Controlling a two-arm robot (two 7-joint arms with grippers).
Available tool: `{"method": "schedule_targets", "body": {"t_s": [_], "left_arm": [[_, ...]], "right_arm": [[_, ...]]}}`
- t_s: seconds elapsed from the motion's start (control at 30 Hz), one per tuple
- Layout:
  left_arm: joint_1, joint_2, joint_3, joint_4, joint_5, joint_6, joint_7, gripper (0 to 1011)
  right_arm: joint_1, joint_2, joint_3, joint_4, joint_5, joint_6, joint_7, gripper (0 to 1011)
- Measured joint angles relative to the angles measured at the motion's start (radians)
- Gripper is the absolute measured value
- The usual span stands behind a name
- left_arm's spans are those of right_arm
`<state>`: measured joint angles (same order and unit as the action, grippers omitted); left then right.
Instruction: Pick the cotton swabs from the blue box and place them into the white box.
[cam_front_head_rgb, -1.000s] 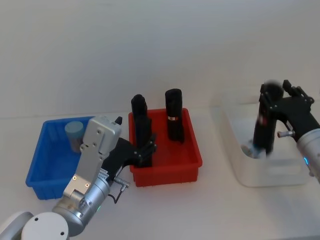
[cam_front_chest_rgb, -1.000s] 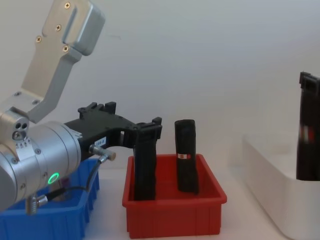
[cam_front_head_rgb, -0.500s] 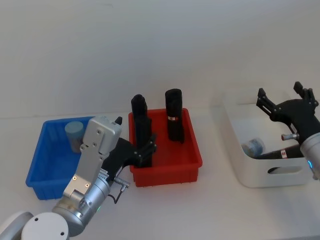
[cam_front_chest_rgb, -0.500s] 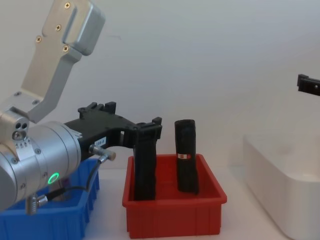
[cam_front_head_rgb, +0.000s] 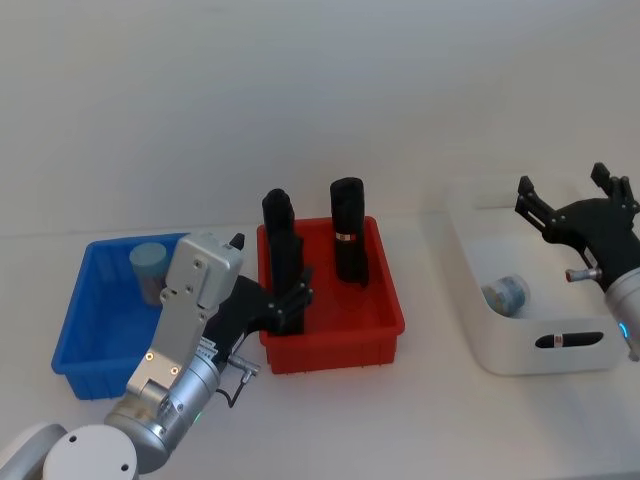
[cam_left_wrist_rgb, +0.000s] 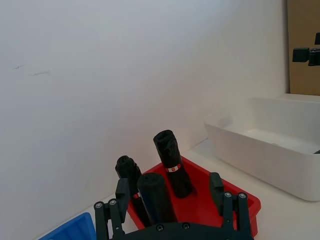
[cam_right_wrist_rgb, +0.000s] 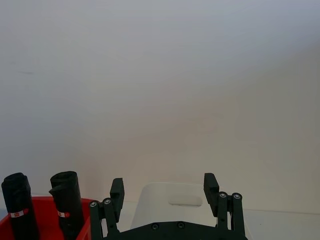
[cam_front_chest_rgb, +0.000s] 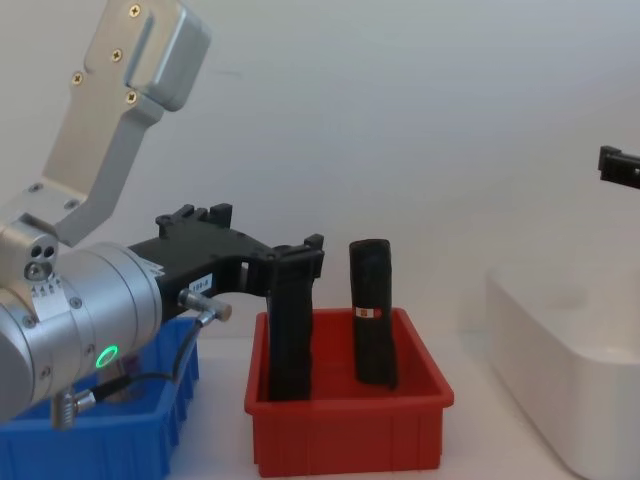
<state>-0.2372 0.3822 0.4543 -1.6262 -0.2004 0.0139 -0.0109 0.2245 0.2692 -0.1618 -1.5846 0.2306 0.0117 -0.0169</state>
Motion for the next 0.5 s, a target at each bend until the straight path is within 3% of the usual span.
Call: {"method": "schedule_targets", "body": {"t_s": [0.5], "left_arm": [[0.0,0.0,0.0,0.0,0.0,0.0,0.0,1004]], "right_arm": [[-0.003,0.001,0.002,-0.003,-0.001,-0.002,0.001,1001]]}}
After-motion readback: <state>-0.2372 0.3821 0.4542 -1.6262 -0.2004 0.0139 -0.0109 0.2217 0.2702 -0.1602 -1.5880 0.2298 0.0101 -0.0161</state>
